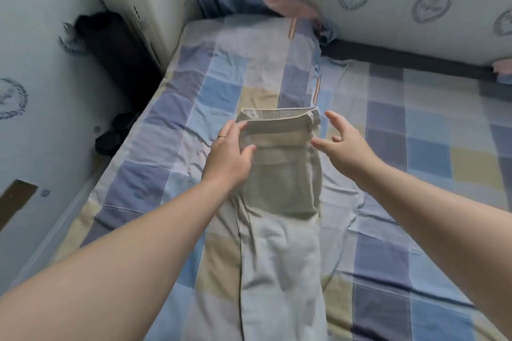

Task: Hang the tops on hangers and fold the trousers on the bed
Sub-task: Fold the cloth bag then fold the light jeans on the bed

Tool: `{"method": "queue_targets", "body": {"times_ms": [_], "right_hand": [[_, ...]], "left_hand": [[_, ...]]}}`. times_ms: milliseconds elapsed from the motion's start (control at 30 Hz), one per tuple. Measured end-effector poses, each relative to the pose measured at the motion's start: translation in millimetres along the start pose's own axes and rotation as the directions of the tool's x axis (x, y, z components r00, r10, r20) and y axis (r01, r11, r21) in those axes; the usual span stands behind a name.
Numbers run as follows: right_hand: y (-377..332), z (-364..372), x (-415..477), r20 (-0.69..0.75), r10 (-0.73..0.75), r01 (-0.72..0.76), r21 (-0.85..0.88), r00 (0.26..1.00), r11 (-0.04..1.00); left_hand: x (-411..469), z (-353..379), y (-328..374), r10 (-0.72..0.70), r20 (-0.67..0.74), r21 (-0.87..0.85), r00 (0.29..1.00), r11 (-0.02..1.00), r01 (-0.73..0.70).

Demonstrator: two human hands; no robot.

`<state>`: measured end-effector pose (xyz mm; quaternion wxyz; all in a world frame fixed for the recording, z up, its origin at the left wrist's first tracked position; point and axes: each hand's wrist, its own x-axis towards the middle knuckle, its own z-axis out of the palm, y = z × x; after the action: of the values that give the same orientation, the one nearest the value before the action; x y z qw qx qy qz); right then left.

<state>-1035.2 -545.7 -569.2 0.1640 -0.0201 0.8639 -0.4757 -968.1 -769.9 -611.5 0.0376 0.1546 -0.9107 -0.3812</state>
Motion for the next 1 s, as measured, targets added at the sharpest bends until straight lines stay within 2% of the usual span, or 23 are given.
{"method": "queue_targets", "body": {"times_ms": [100,233,333,433,500,667,800,933,1000], "right_hand": [[42.5,41.0,-7.6,0.077,0.079,-0.075,-0.053,0.994,0.996],[84.1,72.4,-46.2,0.143,0.169,-0.134,-0.227,0.975,0.965],[100.2,86.4,-82.7,0.176,0.251,-0.201,-0.258,0.952,0.945],[112.5,92.7,-121.3,0.186,0.32,-0.263,-0.278,0.929,0.924],[120.9,92.2,-149.4,0.184,0.383,-0.325,-0.279,0.905,0.904],[152.4,89.5,-226.1,0.151,0.49,-0.461,-0.192,0.859,0.867],[195.5,86.9,-291.3,0.223,0.556,-0.52,-0.202,0.801,0.83],[244.8,79.2,-345.5,0.21,0.636,-0.63,-0.103,0.743,0.77],[269.8,76.5,-371.3,0.236,0.65,-0.642,-0.122,0.722,0.757]], "left_hand": [[-20.1,34.2,-54.8,-0.004,0.149,0.07,0.989,0.998,-0.006],[-66.1,59.7,-102.0,-0.062,0.309,0.067,0.949,0.997,0.043],[-105.6,65.3,-115.7,-0.124,0.4,0.009,0.908,0.991,0.131],[-150.7,62.9,-117.4,-0.212,0.427,-0.061,0.879,0.963,0.262],[-187.1,62.6,-118.6,-0.299,0.459,-0.062,0.837,0.929,0.366],[-290.5,73.4,-126.0,-0.455,0.587,-0.008,0.67,0.824,0.567],[-367.1,84.5,-132.6,-0.523,0.63,0.087,0.574,0.782,0.617],[-423.1,97.6,-142.9,-0.593,0.587,0.178,0.551,0.758,0.627],[-448.6,106.2,-146.7,-0.631,0.559,0.189,0.538,0.729,0.658]]}}
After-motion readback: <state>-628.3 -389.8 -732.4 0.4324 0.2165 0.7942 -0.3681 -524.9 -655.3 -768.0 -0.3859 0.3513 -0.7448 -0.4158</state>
